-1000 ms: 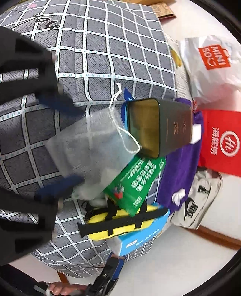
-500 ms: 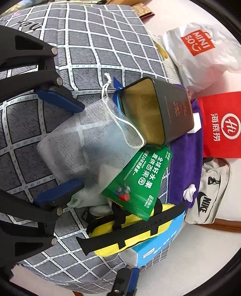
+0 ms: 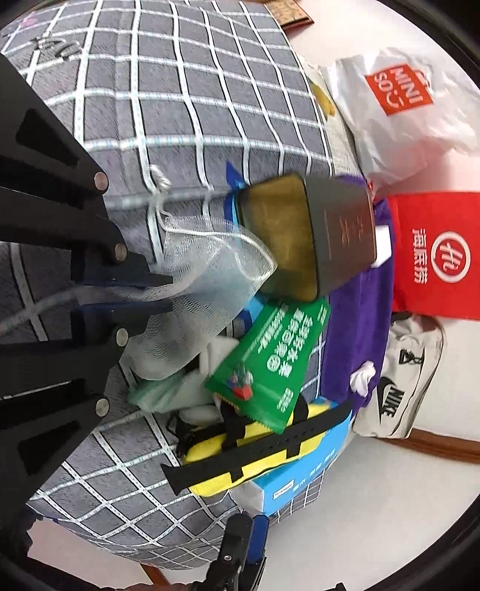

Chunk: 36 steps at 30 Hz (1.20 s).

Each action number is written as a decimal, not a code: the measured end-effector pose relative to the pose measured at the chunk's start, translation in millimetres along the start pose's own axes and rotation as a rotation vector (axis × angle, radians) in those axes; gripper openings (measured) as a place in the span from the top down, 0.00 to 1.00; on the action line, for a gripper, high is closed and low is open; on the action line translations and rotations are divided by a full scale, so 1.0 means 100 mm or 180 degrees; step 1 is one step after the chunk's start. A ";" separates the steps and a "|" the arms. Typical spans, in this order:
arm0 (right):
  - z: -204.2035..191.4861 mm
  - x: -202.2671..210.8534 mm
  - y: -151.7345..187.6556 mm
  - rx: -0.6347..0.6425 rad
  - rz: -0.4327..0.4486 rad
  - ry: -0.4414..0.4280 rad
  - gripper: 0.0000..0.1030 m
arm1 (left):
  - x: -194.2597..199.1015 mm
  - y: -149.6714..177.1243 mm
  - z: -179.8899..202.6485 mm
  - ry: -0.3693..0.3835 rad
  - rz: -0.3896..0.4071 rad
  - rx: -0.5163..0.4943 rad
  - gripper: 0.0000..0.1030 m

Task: Organize soft objects
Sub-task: 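Grasp the white mesh drawstring bag with the left gripper, then grasp the black watch strap with the right gripper while the left gripper holds the mesh bag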

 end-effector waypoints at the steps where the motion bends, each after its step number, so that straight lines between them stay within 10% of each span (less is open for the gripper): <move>1: 0.00 0.00 0.00 0.0001 -0.0002 0.0001 0.33 | 0.03 0.01 -0.03 -0.0017 -0.0001 0.0010 0.93; 17: -0.40 -0.08 -0.19 0.0033 0.0116 -0.0361 0.34 | 0.02 0.06 -0.24 -0.0077 -0.0042 0.0180 0.93; 31: -0.76 -0.51 -0.25 0.0399 0.0028 0.0066 0.54 | 0.01 0.09 -0.29 0.0128 -0.0007 0.0295 0.93; 36: -0.71 -0.54 -0.25 0.0499 0.0023 0.0211 0.78 | 0.02 0.09 -0.30 0.0185 0.0006 0.0315 0.93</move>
Point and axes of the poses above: each gripper's, at about its wrist camera, not at the fingertips, and x roughly against the way its jaws point, z to its right, y to its underside, the point moved 8 cm from there along -x, roughly the way its jaws point, and after that the axes turned 1 degree about -z, right-handed, at the moved point
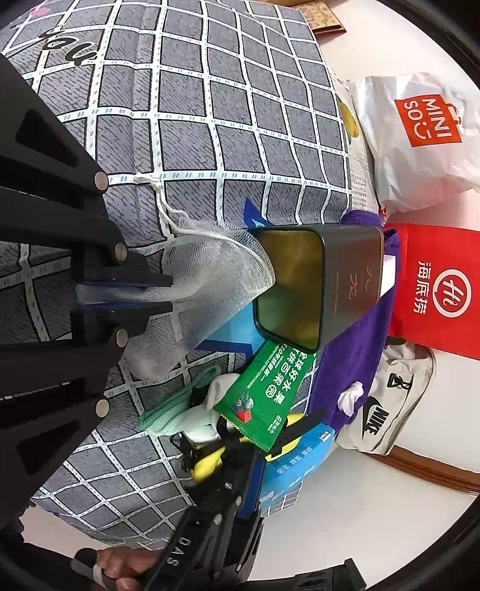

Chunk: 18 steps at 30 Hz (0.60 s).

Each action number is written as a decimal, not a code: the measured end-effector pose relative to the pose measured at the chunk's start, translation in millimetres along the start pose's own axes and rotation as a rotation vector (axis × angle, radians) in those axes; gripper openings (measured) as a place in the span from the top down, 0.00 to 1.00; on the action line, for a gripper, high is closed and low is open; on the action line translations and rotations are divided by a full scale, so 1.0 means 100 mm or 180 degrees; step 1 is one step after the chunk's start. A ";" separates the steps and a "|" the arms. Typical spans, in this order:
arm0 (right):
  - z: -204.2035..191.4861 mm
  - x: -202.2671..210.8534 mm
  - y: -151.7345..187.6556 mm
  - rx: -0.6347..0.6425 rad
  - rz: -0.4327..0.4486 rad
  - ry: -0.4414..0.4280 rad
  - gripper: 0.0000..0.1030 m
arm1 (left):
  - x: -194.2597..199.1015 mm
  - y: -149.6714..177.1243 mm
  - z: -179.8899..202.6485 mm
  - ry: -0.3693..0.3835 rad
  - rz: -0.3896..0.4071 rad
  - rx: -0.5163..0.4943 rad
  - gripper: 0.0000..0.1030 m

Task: Organize soft objects
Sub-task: 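Grasp the black watch strap with the right gripper while the left gripper holds the mesh bag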

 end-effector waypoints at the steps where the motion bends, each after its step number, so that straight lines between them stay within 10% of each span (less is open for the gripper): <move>1: 0.04 0.02 0.00 -0.0031 -0.0004 0.0012 0.79 | 0.00 0.00 0.00 0.0015 0.0002 0.0015 0.93; 18: 0.17 -0.05 0.01 0.0067 -0.0072 0.0175 0.80 | -0.01 0.00 0.01 -0.0019 -0.0022 -0.0002 0.92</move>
Point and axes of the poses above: each gripper's, at about its wrist camera, not at the fingertips, and x roughly against the way its jaws point, z to its right, y to its underside, the point moved 8 cm from there along -x, roughly the way its jaws point, and after that the axes turned 1 degree about -z, right-handed, at the moved point
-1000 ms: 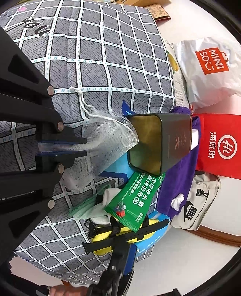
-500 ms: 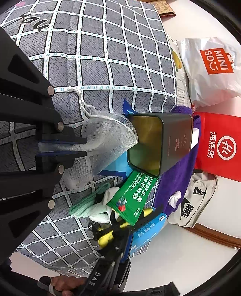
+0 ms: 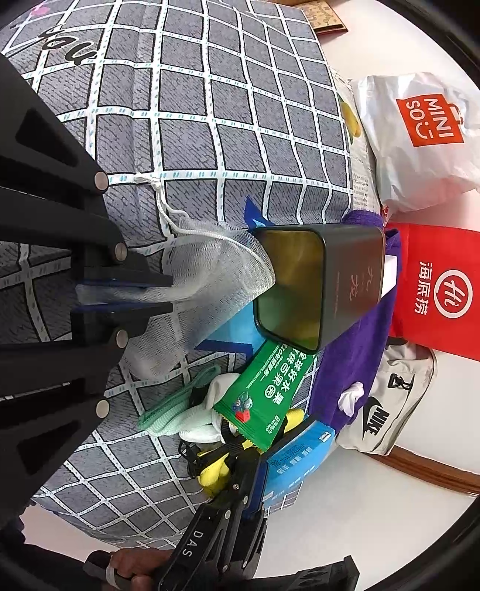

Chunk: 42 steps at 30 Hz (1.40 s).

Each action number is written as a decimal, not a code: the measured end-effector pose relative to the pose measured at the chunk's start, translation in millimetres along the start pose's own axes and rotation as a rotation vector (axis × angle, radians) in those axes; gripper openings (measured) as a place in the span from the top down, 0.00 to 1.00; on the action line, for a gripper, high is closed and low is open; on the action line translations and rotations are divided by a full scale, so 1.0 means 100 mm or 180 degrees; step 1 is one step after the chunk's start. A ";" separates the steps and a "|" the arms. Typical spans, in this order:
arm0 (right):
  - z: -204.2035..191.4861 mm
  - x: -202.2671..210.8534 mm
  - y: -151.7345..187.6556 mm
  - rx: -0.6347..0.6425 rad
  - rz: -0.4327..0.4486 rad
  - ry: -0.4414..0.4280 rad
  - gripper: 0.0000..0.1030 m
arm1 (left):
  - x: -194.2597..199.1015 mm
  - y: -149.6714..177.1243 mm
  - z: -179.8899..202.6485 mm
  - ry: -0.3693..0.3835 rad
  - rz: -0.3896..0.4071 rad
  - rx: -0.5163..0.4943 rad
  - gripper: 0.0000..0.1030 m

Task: Organize soft objects
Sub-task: 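Grasp the black watch strap with the right gripper while the left gripper holds the mesh bag, then lift and carry the mesh bag and watch strap toward the purple towel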

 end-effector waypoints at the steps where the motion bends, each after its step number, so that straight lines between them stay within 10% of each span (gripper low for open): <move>1: 0.00 0.01 0.00 -0.0004 0.0010 -0.0018 0.80 | 0.00 0.00 0.00 -0.0005 0.0001 -0.0004 0.92; 42: 0.75 0.59 -0.45 -0.0275 0.0389 -0.0073 0.80 | 0.68 -0.93 0.25 -0.0005 0.0417 0.0016 0.93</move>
Point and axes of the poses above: each gripper's, at about its wrist camera, not at the fingertips, and x roughly against the way its jaws point, z to its right, y to its underside, the point moved 8 cm from there along -x, roughly the way its jaws point, and after that the axes turned 1 degree about -z, right-handed, at the moved point
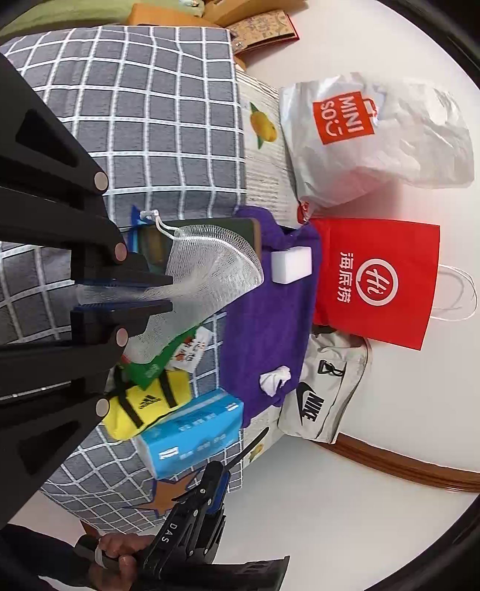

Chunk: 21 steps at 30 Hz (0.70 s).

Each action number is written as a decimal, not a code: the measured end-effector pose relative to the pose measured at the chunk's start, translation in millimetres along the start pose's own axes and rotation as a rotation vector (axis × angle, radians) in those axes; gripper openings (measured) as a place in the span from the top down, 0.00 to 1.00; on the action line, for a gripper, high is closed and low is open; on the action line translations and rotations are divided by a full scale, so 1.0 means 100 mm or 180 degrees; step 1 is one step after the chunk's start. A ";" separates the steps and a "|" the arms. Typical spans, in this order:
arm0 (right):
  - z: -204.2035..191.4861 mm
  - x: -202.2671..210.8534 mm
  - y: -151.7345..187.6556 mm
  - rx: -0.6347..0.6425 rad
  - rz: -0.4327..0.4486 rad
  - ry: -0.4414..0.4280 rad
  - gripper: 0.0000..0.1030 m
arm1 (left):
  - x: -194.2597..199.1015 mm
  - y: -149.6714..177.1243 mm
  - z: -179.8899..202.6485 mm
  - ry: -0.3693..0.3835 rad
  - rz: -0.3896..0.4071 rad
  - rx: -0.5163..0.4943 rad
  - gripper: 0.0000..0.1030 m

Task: Organize soft objects
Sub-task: 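Lift and carry the mesh bag and watch strap toward the purple towel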

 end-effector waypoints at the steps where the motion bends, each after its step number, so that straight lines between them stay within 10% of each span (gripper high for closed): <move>1: 0.02 -0.02 -0.03 -0.0007 0.0001 0.0010 0.80 | -0.01 -0.04 0.00 0.0010 0.0006 -0.0010 0.93; 21: 0.40 -0.47 -0.58 -0.0122 -0.0040 0.0090 0.80 | -0.38 -0.73 -0.13 -0.0001 0.0037 -0.0010 0.93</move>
Point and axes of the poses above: each gripper's, at about its wrist camera, not at the fingertips, and x roughly against the way its jaws point, z to its right, y to its underside, the point moved 8 cm from there along -x, roughly the way its jaws point, and after that the axes turned 1 degree about -z, right-handed, at the moved point
